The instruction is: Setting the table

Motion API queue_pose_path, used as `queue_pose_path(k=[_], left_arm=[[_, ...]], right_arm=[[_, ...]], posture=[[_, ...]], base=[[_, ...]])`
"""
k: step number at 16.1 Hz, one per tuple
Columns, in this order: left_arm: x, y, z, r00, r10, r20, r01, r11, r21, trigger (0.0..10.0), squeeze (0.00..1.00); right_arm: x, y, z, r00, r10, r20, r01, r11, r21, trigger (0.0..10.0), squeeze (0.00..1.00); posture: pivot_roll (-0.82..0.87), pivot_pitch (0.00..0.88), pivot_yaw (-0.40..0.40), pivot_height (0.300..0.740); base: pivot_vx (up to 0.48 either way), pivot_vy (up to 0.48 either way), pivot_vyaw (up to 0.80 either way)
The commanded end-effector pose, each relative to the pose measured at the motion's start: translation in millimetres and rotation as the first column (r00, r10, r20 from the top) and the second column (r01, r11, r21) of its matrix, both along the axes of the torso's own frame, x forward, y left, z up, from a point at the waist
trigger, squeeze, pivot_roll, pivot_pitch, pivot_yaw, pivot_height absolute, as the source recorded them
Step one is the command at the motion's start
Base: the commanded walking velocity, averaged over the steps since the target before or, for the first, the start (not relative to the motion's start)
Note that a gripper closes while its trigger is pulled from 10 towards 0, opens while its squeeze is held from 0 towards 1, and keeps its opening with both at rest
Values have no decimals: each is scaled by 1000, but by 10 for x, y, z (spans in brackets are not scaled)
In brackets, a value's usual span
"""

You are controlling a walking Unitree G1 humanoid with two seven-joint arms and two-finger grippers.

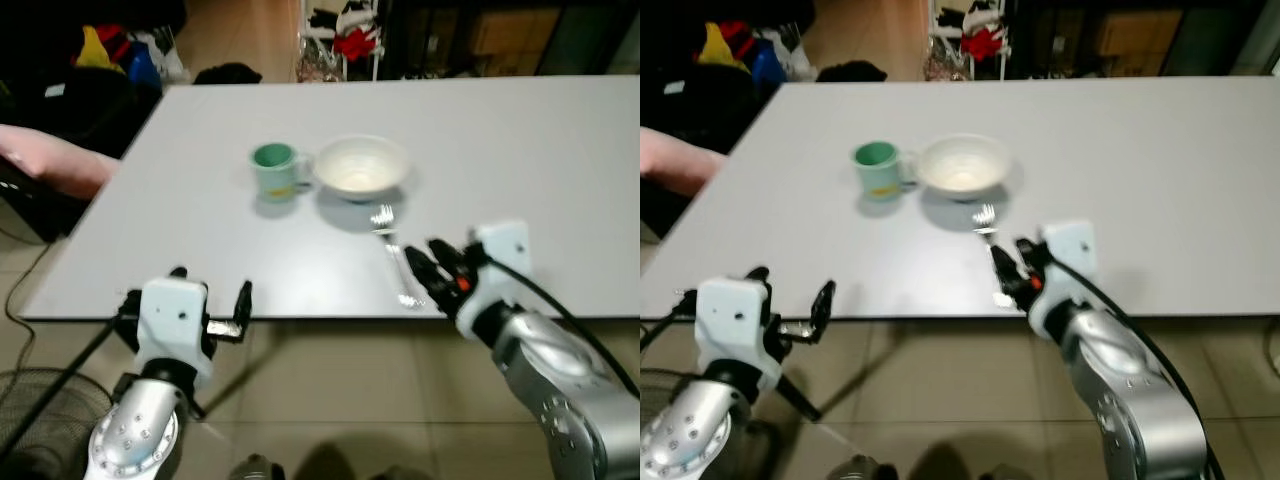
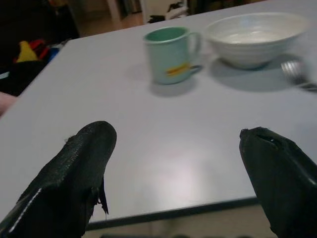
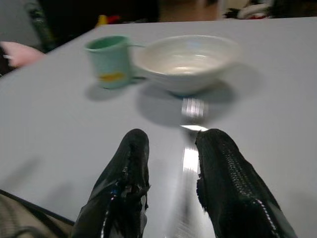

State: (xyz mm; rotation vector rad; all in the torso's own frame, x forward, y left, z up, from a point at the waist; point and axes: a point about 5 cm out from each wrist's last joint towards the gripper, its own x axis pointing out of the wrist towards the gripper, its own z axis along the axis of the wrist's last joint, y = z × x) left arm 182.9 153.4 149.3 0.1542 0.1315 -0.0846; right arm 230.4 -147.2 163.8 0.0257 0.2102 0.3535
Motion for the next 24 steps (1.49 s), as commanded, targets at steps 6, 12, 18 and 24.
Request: queue_pose_path(k=[6,12,18,24], left_arm=[[-31,112,26,998,54,25,-55,998,23,10000,0],[-75,107,41,998,50,31,-51,998,25,10000,0],[-27,148,93,997,53,56,-51,998,-47,10000,1000],[194,197,111,989,45,142,-58,994,91,10000,792]], right_arm=[[-104,-2,-33,999,17,35,-18,999,29,10000,1000],[-132,-26,-56,992,59,111,-58,998,-19,10000,1000],[-157,-94,-104,993,29,118,-23,998,-54,10000,1000],[-101,-350,-112,975,-160,154,172,983,-65,10000,1000]], posture=[[-25,48,71,740],[-15,55,73,740],[-16,51,82,740],[-48,48,105,740]], base=[[0,-480,0],[0,-205,400],[0,0,800],[0,0,800]])
